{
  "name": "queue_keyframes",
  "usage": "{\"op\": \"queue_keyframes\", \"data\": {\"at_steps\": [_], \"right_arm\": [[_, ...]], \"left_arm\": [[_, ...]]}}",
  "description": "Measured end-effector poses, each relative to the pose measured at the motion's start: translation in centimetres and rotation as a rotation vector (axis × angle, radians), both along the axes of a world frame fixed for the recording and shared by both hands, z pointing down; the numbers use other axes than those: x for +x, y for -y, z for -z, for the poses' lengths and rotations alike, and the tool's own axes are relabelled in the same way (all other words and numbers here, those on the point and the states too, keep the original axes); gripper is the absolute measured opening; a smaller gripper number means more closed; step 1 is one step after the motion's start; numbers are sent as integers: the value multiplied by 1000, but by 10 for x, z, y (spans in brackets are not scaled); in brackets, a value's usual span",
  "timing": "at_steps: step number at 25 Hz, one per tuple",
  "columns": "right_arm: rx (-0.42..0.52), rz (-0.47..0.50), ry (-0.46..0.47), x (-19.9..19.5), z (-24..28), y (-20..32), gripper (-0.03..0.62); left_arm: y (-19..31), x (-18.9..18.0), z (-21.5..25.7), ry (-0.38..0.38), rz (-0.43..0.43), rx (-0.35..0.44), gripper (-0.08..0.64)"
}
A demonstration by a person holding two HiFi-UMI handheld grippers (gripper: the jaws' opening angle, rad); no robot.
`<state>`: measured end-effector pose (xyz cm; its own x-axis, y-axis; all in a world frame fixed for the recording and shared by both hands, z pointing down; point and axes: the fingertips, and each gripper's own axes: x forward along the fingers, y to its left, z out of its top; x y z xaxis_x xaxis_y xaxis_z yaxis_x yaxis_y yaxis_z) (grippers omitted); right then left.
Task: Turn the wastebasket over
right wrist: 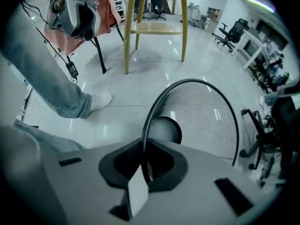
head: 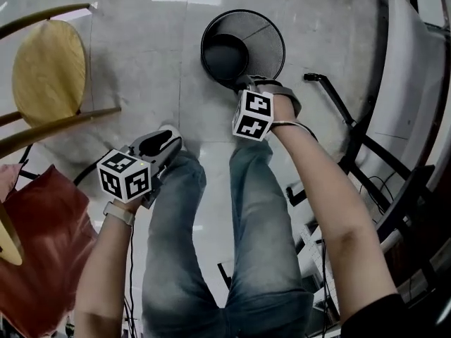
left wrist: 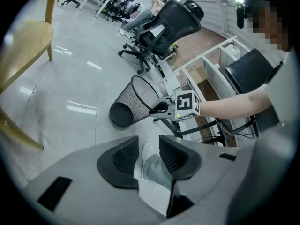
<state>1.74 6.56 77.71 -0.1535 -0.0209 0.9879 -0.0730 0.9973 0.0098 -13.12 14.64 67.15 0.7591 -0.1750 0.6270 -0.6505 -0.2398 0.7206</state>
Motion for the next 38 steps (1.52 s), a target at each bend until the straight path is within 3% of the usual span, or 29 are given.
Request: {"op": "queue_keyframes", "data": {"at_steps": [7,10,15,22,26,29,32,34,38], "right_arm": [[-22,9,-10,-10,-18,-23,32],[-17,-10,-24,-9,-26,-30,89],[33,-86,23,-13,-22,-19,289],[-9,-188,134,-14,16,-9,327],[-12,-435,299,-10,76,13,325],[-62,-755,520,1,132,39,325],[-189,-1056,733,15,194,37,310],[-233,-1164,829,25,234,31,267],[-212,-1242,954,41,305,46,121]], "left_arm": [[-1,1,-10,3,-18,-20,140],[-2,2,-13,4,-20,-29,140],[-3,6,-13,5,-25,-24,140],[9,12,3,25,-30,12,140],[29,21,34,9,27,34,140],[57,33,71,-11,64,103,140],[68,45,121,-50,108,138,140],[73,54,156,-74,126,158,140],[105,73,227,-111,127,262,116]]}}
